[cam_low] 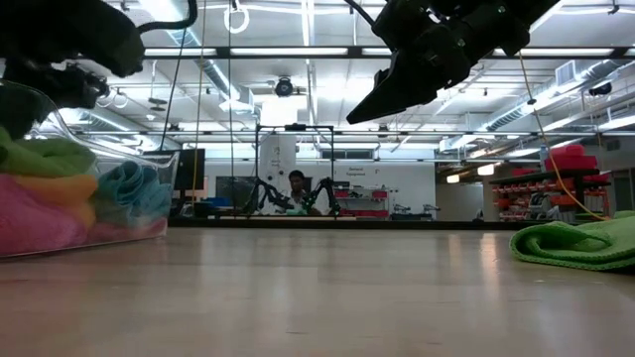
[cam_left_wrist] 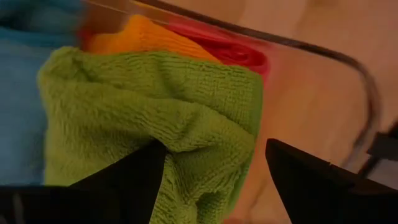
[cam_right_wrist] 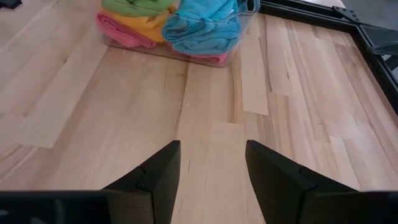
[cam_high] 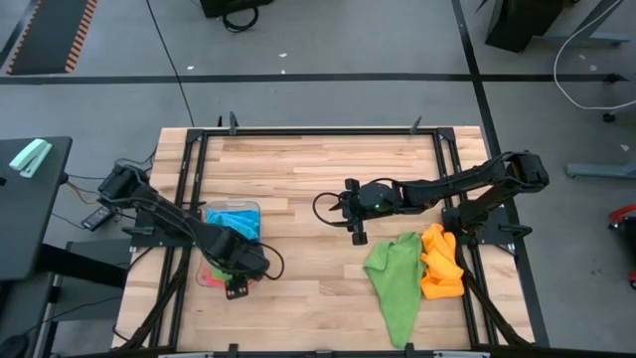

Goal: Fold microfiber towels
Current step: Put the left green microfiber cloth into the transparent bin, then fold the green microfiber cloth

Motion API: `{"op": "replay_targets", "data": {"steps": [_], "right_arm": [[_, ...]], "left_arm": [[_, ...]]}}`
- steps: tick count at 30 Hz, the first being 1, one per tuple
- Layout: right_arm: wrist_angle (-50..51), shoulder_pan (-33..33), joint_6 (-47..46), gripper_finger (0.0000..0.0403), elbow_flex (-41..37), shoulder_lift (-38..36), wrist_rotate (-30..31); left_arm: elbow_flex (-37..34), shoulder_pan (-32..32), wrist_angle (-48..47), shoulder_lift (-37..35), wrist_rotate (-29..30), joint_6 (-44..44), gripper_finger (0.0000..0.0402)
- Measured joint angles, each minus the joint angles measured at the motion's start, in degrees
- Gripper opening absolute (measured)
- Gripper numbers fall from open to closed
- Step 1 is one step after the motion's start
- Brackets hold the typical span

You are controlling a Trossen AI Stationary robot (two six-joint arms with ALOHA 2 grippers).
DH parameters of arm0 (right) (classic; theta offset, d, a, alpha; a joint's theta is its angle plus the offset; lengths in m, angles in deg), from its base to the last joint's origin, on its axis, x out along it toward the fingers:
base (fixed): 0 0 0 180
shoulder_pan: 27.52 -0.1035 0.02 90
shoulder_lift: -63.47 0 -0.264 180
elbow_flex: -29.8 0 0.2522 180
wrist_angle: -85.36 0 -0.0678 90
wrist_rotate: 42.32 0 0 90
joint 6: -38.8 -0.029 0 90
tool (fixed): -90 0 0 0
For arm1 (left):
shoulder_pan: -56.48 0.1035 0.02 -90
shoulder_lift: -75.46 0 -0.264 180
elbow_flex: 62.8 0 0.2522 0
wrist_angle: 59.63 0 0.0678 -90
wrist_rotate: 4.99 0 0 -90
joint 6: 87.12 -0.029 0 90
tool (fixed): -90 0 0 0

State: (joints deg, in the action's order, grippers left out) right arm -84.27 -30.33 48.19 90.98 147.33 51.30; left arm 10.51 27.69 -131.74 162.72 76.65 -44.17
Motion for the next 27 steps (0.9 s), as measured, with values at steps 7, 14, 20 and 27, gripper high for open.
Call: {"op": "replay_targets", "data": {"steps": [7, 14, 20, 27], "right_arm": [[0.01, 0.00, -0.20, 0.0190, 0.00, 0.00, 0.00], [0.01, 0.00, -0.20, 0.0190, 0.00, 0.00, 0.00], [0.02, 0.00, -0.20, 0.0190, 0.00, 0.00, 0.00], [1.04, 0.00, -0.20, 0.0190, 0.00, 0.00, 0.00]], "left_arm": [[2.11, 0.50, 1.39, 0.48, -3.54, 1.74, 0.0286], [6.84, 0.48, -2.10, 0.48, -2.13, 1.63, 0.0286], [10.62, 0.48, -7.04, 0.46, 4.19, 0.37, 0.0286], [11.58, 0.48, -5.44, 0.46, 12.59, -5.12, 0.0286]]}}
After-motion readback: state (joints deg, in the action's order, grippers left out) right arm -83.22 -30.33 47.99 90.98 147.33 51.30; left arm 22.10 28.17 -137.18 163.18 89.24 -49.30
